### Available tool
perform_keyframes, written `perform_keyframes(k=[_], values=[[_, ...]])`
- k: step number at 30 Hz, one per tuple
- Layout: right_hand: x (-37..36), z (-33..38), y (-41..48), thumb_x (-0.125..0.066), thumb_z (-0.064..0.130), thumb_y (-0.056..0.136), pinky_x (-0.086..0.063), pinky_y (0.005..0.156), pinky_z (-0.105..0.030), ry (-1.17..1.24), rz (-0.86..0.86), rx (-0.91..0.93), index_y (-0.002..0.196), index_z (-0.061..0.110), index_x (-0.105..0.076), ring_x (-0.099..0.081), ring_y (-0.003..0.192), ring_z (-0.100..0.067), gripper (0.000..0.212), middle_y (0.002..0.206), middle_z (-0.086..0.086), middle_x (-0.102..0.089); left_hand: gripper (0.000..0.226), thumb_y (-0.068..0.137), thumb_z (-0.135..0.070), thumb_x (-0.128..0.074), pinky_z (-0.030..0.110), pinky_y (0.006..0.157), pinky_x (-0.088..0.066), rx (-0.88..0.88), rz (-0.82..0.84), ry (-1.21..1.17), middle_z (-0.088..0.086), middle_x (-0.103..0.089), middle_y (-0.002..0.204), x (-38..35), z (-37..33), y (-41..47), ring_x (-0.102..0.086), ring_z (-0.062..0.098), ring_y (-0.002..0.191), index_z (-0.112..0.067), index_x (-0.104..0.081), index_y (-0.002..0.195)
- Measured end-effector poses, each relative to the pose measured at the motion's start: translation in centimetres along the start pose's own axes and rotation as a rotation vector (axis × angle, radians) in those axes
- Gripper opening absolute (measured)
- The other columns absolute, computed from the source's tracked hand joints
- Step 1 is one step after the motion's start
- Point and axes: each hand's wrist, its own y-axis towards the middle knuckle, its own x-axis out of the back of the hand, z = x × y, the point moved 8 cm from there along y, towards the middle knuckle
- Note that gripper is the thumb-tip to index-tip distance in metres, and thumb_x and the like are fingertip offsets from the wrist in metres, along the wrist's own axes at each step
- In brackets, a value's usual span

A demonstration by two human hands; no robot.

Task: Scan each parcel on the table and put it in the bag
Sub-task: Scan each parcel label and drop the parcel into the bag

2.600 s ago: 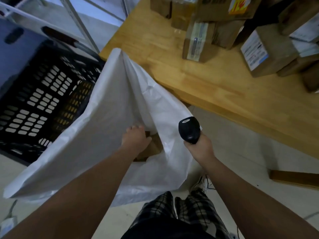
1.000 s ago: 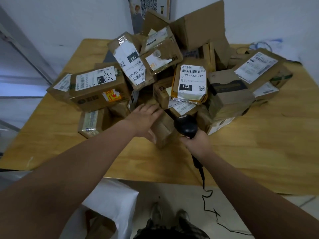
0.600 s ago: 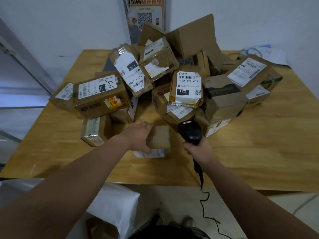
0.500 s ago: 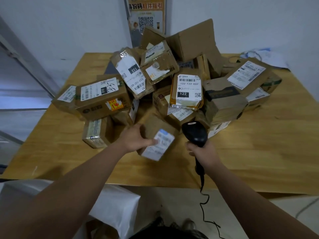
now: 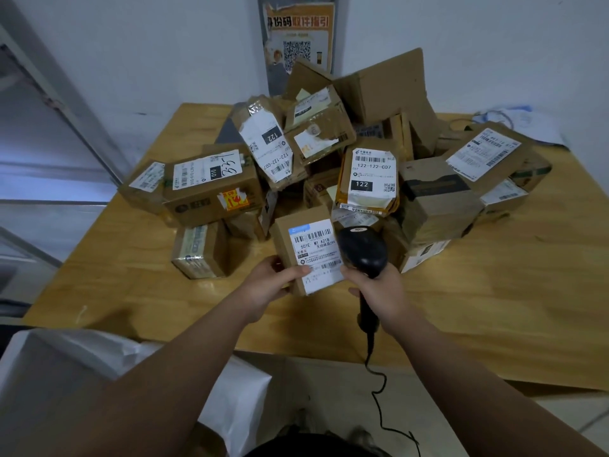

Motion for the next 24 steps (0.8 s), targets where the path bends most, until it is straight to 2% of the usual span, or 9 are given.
perform_keyframes(k=[2, 3, 6, 8, 11, 15, 20, 24], values=[[0.3, 0.7, -0.2, -0.077, 0.021, 0.081, -0.057, 0.082, -0.051, -0.180, -0.034, 0.057, 0.081, 0.026, -0.065, -0.066, 0.084, -0.014, 0.013, 0.086, 0.001, -0.070, 0.053, 0.078, -0.032, -0.078, 0.039, 0.095, -0.046, 0.004, -0.100, 0.067, -0.004, -0.064, 0.121, 1.3, 0.1, 0.4, -0.059, 0.016, 0.108, -0.022, -0.054, 0.124], [0.3, 0.9, -0.5, -0.077, 0.024, 0.081, -0.057, 0.078, -0.051, -0.237, -0.032, 0.068, 0.081, 0.020, -0.067, -0.066, 0.076, -0.017, 0.010, 0.081, -0.004, -0.070, 0.060, 0.076, -0.033, -0.079, 0.040, 0.095, -0.046, 0.013, -0.135, 0.081, -0.003, -0.062, 0.122, 1.8, 0.2, 0.5, -0.058, 0.018, 0.110, -0.021, -0.052, 0.129], [-0.6, 1.4, -1.5, -0.074, 0.028, 0.083, -0.059, 0.068, -0.044, -0.326, 0.062, 0.076, 0.088, 0.007, -0.070, -0.066, 0.062, -0.025, 0.022, 0.070, -0.013, -0.068, 0.067, 0.075, -0.032, -0.081, 0.043, 0.094, -0.050, 0.026, -0.181, 0.068, 0.000, -0.061, 0.124, 2.5, 0.6, 0.6, -0.059, 0.020, 0.110, -0.018, -0.049, 0.132], [-1.3, 2.1, -2.2, -0.072, 0.030, 0.084, -0.057, 0.065, -0.038, -0.361, 0.101, 0.107, 0.081, 0.010, -0.069, -0.067, 0.060, -0.023, 0.020, 0.066, -0.012, -0.068, 0.065, 0.075, -0.030, -0.081, 0.042, 0.093, -0.052, 0.008, -0.192, 0.073, 0.000, -0.062, 0.120, 2.5, 0.6, 0.5, -0.061, 0.020, 0.106, -0.017, -0.050, 0.131], [-1.4, 2.3, -2.1, -0.070, 0.032, 0.085, -0.057, 0.062, -0.035, -0.329, 0.051, 0.070, 0.070, 0.010, -0.065, -0.064, 0.052, -0.020, 0.027, 0.060, -0.010, -0.065, 0.058, 0.078, -0.027, -0.079, 0.042, 0.094, -0.051, -0.032, -0.222, 0.066, -0.005, -0.061, 0.109, 2.4, 0.2, 0.6, -0.060, 0.017, 0.099, -0.015, -0.053, 0.128], [-1.1, 1.8, -2.0, -0.069, 0.025, 0.086, -0.054, 0.056, -0.031, -0.233, 0.033, -0.034, 0.070, 0.008, -0.063, -0.058, 0.049, -0.017, 0.024, 0.055, -0.006, -0.059, 0.053, 0.079, -0.025, -0.078, 0.037, 0.088, -0.051, -0.044, -0.246, 0.035, -0.006, -0.060, 0.103, 2.5, 0.2, 0.7, -0.060, 0.013, 0.090, -0.014, -0.054, 0.126], [-1.4, 1.9, -2.3, -0.070, 0.025, 0.086, -0.053, 0.052, -0.030, -0.250, 0.067, -0.022, 0.068, 0.006, -0.062, -0.058, 0.044, -0.014, 0.027, 0.051, -0.004, -0.057, 0.047, 0.081, -0.022, -0.076, 0.023, 0.066, -0.048, -0.065, -0.247, 0.010, -0.008, -0.059, 0.099, 2.3, 0.1, 0.8, -0.059, 0.004, 0.080, -0.015, -0.054, 0.121], [-1.7, 2.6, -2.6, -0.069, 0.024, 0.086, -0.054, 0.052, -0.030, -0.253, 0.091, 0.006, 0.073, 0.008, -0.063, -0.058, 0.044, -0.014, 0.021, 0.051, -0.004, -0.058, 0.044, 0.081, -0.021, -0.076, 0.019, 0.062, -0.046, -0.074, -0.244, -0.002, -0.012, -0.058, 0.095, 2.3, 0.1, 0.9, -0.058, 0.002, 0.079, -0.018, -0.053, 0.118]])
